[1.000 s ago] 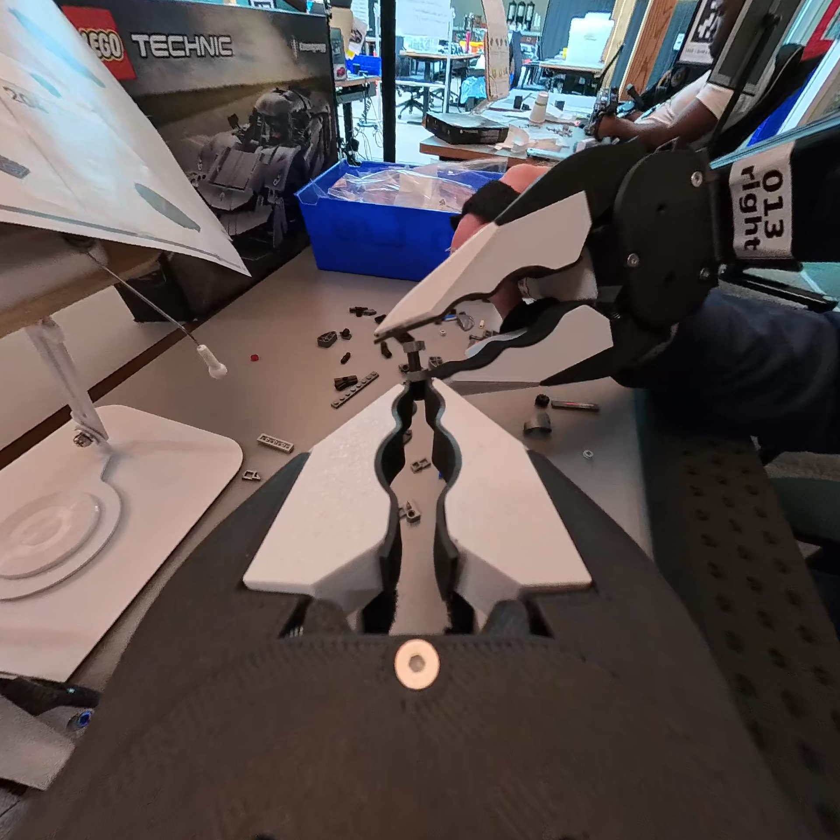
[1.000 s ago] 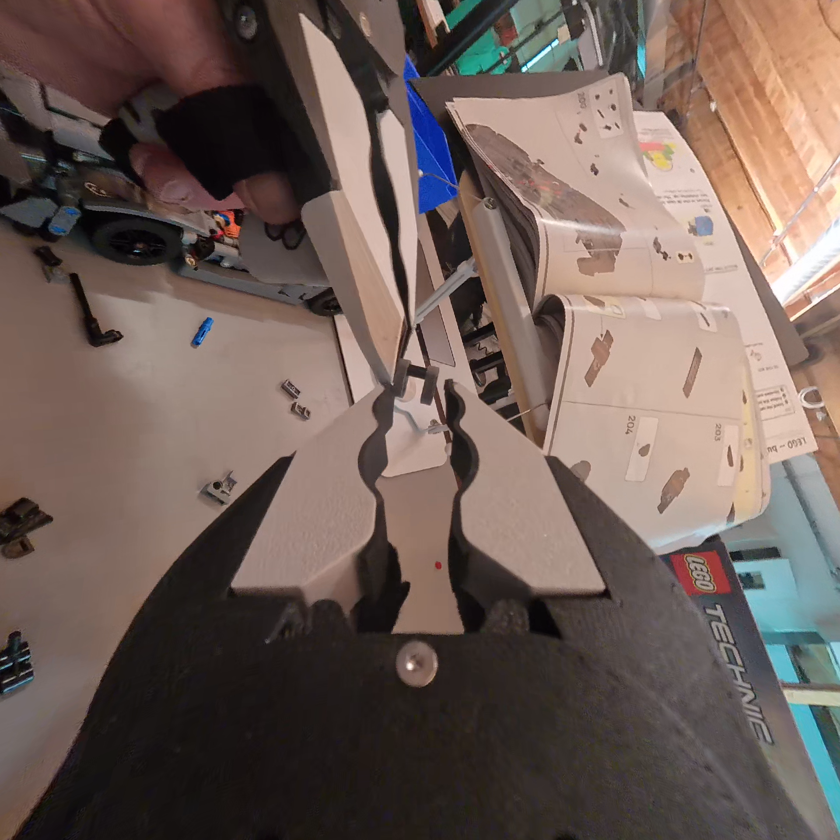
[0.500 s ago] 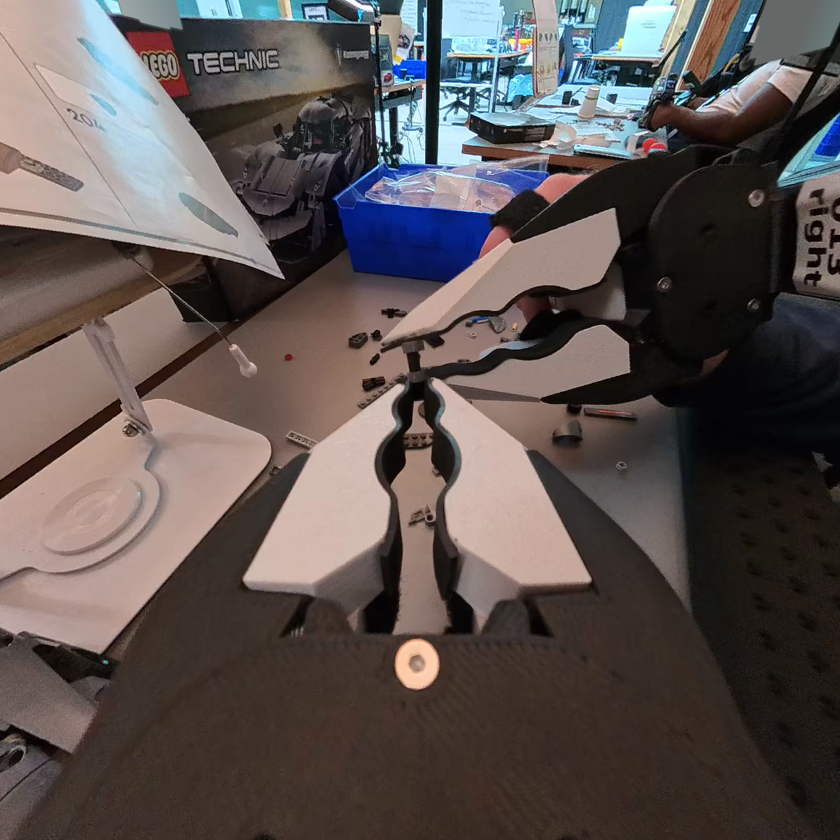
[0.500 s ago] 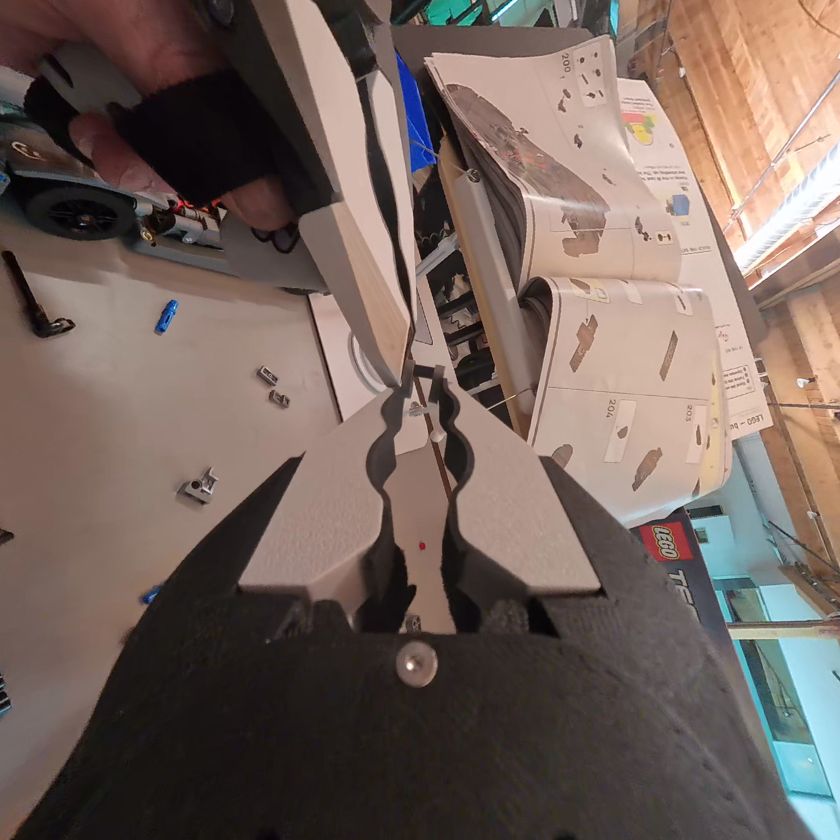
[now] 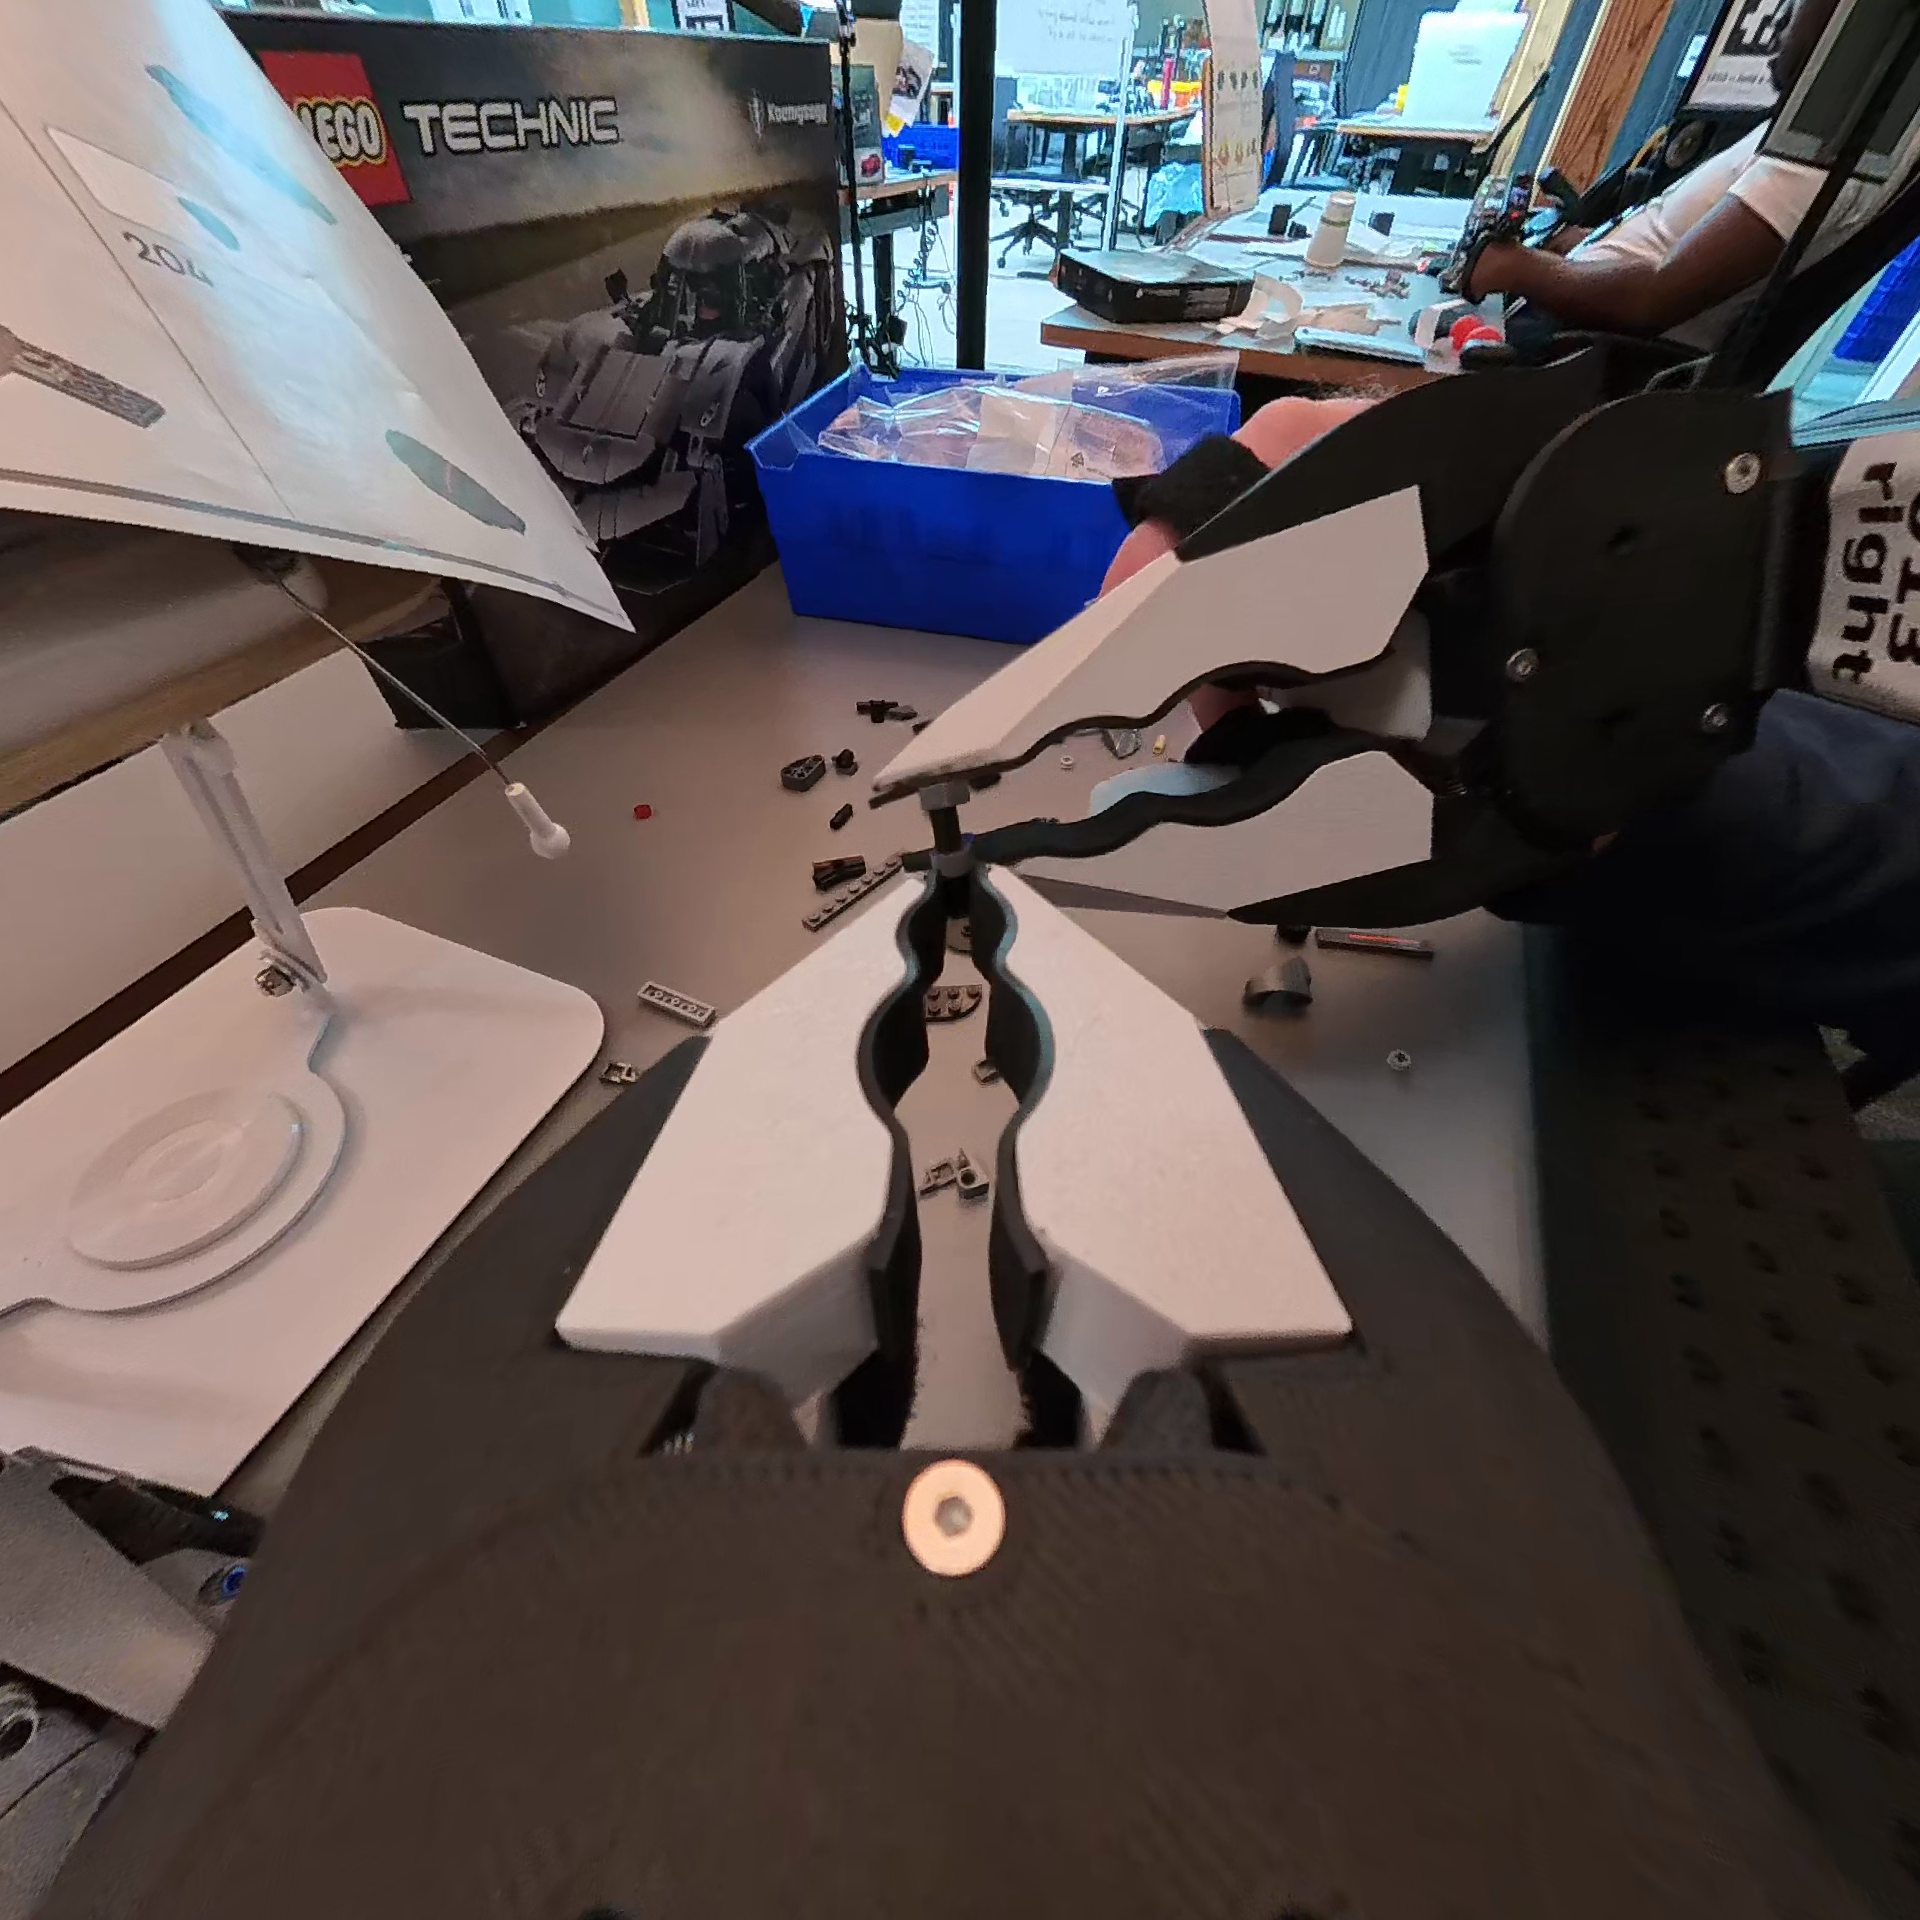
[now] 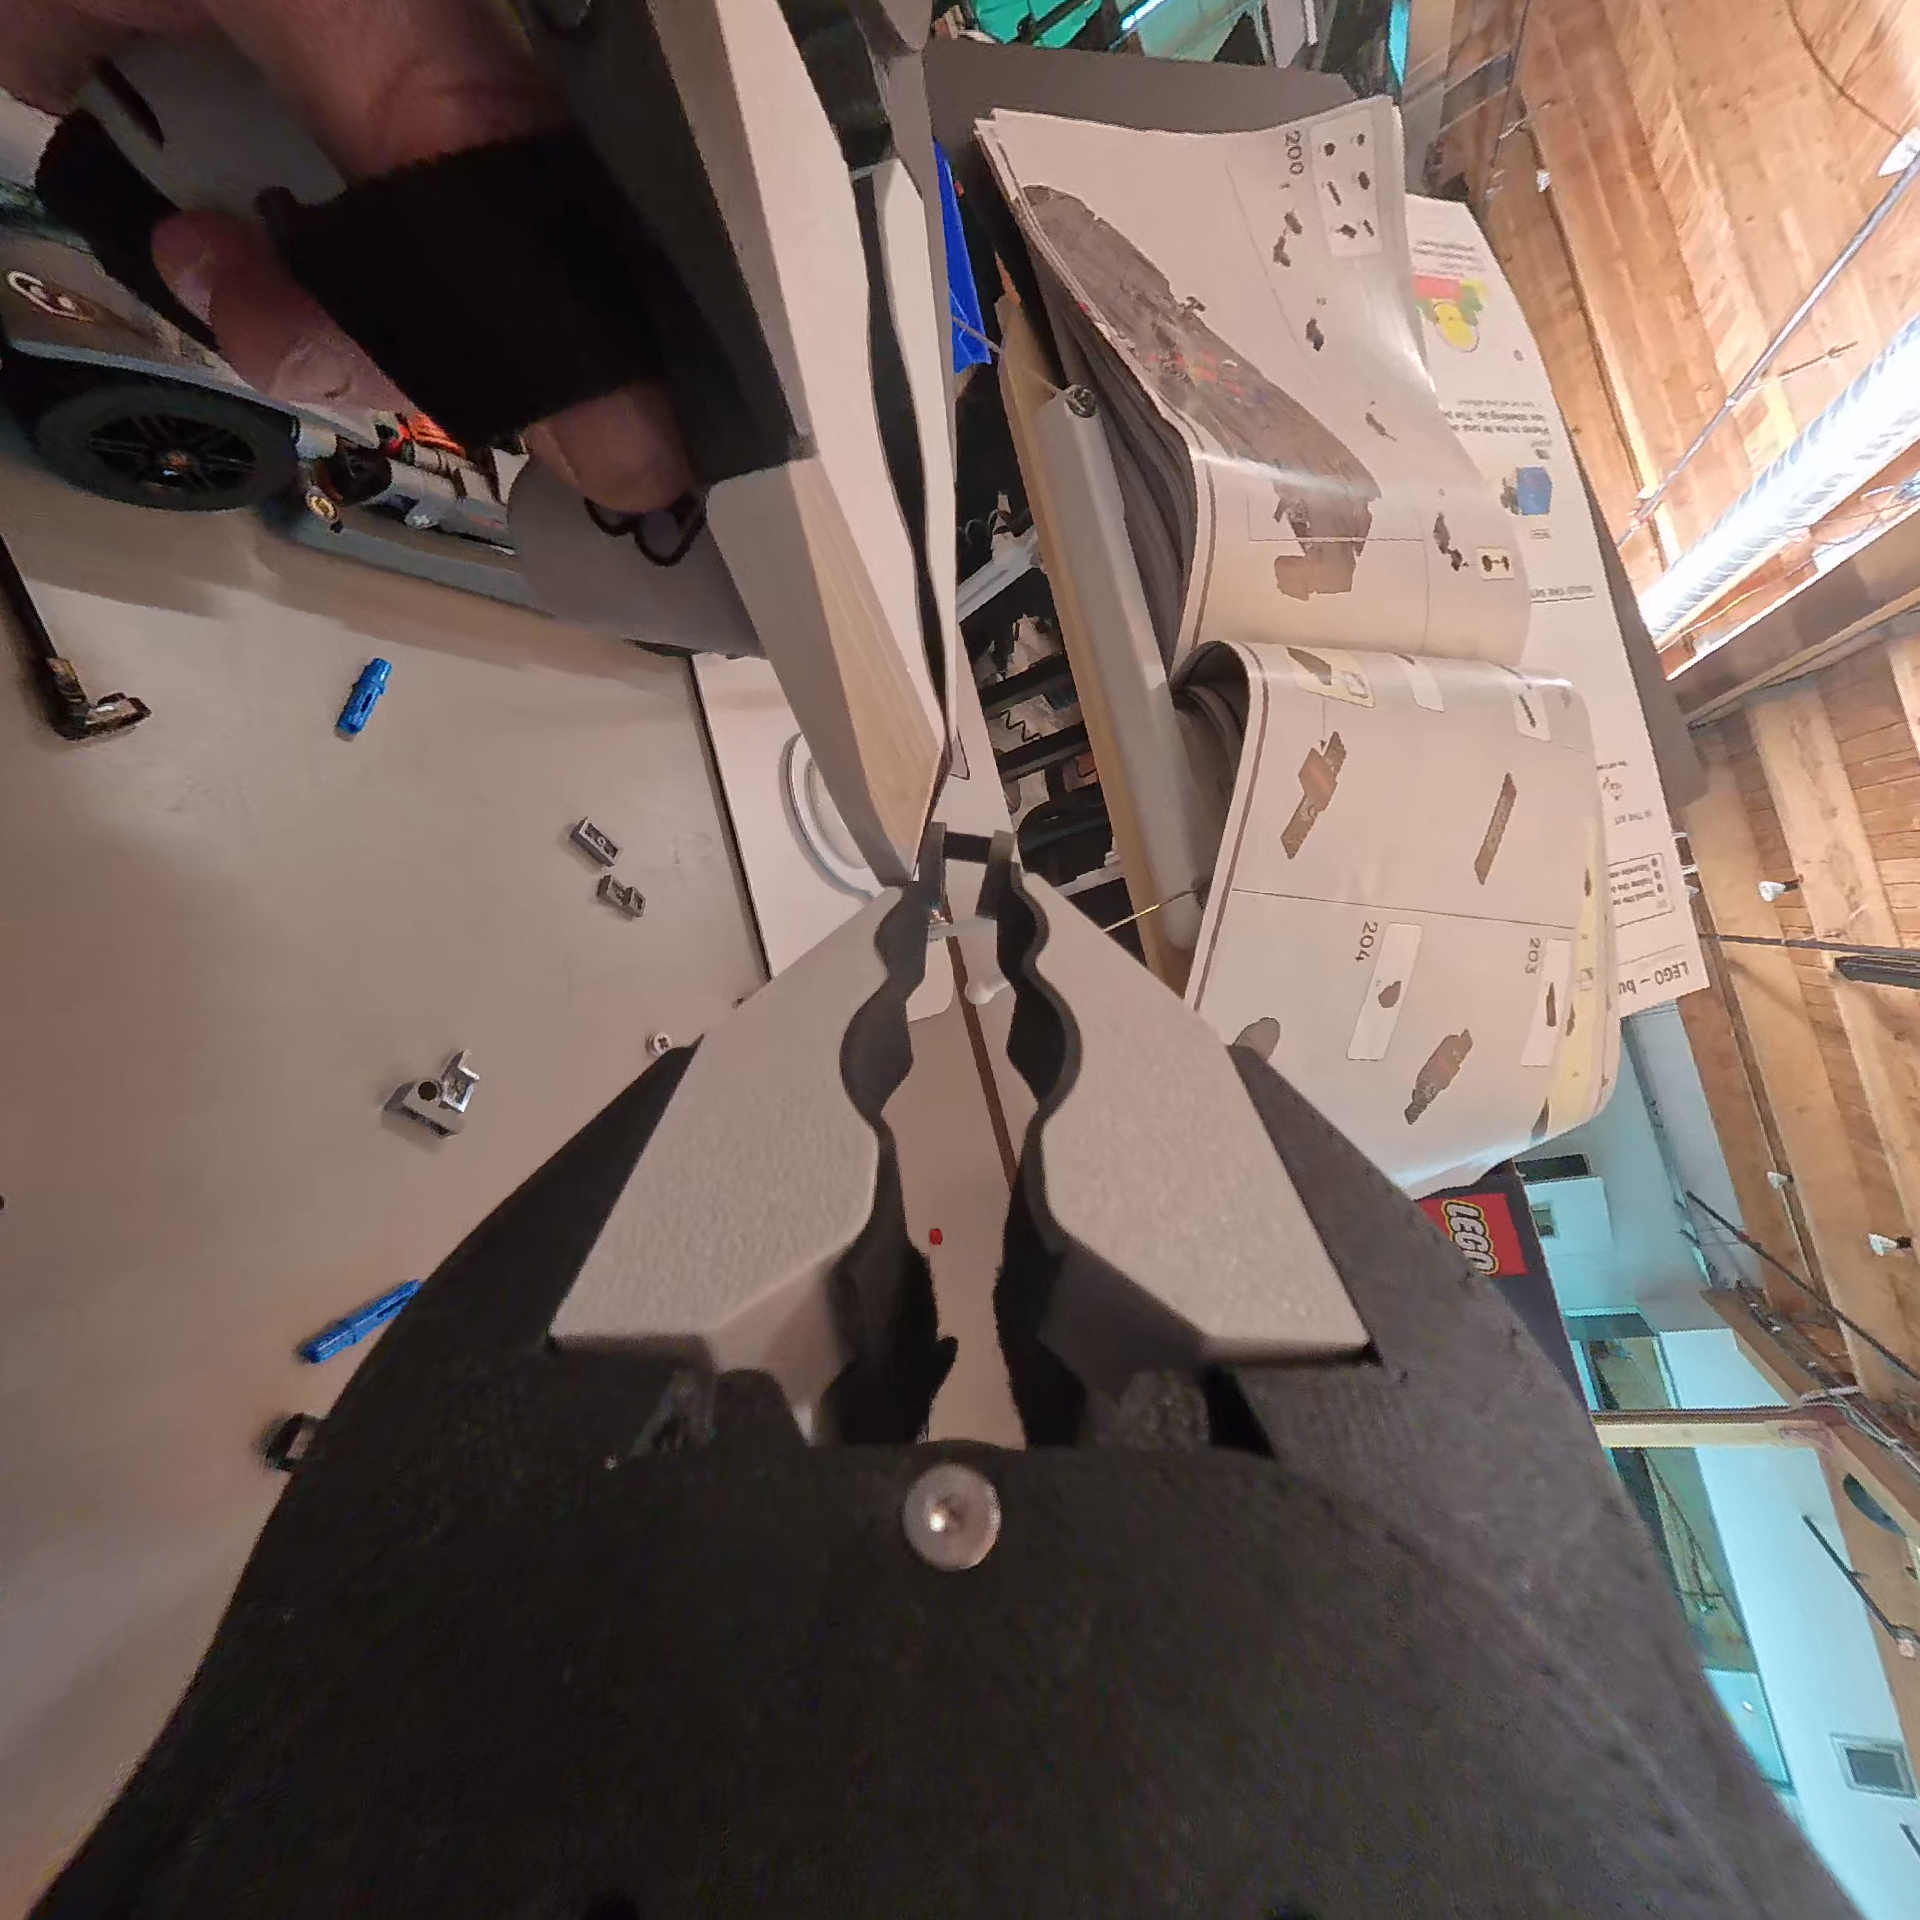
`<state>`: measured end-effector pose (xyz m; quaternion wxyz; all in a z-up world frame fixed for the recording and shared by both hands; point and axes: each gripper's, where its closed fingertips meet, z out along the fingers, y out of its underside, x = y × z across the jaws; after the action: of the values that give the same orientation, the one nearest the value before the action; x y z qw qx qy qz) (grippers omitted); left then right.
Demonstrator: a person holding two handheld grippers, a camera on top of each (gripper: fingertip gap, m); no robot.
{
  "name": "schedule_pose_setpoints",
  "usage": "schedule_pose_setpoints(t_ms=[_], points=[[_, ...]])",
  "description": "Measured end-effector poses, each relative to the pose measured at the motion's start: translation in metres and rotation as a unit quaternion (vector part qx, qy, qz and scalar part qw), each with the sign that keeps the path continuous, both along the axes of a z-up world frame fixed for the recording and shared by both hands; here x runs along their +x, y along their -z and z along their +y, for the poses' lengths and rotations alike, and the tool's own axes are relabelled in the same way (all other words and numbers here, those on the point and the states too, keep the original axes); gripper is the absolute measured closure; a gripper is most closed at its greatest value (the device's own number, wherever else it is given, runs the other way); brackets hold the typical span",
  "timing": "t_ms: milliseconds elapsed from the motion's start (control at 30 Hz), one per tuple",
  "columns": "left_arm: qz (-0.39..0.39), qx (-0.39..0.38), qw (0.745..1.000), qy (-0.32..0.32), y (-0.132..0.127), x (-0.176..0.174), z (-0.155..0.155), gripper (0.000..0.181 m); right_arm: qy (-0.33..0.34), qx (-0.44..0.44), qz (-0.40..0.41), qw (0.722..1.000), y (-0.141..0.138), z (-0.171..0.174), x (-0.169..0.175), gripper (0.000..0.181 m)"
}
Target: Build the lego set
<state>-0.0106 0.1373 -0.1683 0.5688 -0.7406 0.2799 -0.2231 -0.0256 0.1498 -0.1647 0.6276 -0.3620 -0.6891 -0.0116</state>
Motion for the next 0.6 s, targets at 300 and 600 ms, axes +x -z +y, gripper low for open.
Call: schedule_pose_setpoints(t_ms=[300, 600], points=[[0.058, 0.008, 0.998, 0.002, 0.006, -0.005, 0.000, 0.173, -0.026, -0.041, -0.009, 0.999, 0.008, -0.002, -0.003, 0.169], [0.253, 0.184, 0.949, -0.020, -0.009, -0.008, -0.006, 0.165, -0.050, -0.063, -0.021, 0.997, 0.013, -0.006, -0.001, 0.169]])
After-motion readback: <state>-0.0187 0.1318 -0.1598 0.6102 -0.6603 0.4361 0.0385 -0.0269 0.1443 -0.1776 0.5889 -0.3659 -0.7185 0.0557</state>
